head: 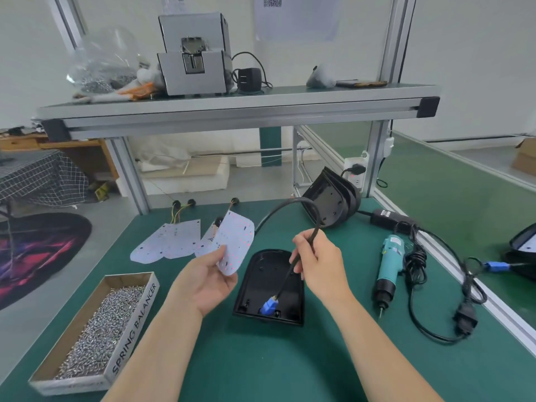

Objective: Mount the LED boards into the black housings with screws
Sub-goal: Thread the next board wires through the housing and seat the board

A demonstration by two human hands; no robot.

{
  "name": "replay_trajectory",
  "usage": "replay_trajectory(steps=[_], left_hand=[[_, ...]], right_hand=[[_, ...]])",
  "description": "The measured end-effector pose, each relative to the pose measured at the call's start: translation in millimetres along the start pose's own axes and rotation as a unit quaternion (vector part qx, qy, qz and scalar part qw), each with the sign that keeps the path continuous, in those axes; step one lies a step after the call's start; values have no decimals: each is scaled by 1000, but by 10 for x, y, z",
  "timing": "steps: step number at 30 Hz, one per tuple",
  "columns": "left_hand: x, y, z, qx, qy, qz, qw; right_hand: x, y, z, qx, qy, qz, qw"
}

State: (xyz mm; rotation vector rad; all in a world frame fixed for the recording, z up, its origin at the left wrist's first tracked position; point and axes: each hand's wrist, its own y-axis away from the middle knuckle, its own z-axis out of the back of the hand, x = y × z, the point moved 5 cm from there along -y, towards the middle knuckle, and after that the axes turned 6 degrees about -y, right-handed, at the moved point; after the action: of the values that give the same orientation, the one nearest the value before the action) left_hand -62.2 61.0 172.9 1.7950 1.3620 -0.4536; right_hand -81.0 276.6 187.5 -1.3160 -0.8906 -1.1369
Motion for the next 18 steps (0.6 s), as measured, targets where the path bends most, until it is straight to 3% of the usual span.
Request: replay_trajectory(steps=[4,7,10,18], left_hand=[[54,3,92,-10,-77,10,997],[136,55,89,41,-97,29,994],[244,87,108,91,-109,72,987],[433,88,73,86,-61,135,985]], right_hand=[[43,40,-17,10,41,30,999],[117,66,-32,21,62,69,996],[200,109,-84,70,76,109,989],[386,236,-169,202,99,158,961]])
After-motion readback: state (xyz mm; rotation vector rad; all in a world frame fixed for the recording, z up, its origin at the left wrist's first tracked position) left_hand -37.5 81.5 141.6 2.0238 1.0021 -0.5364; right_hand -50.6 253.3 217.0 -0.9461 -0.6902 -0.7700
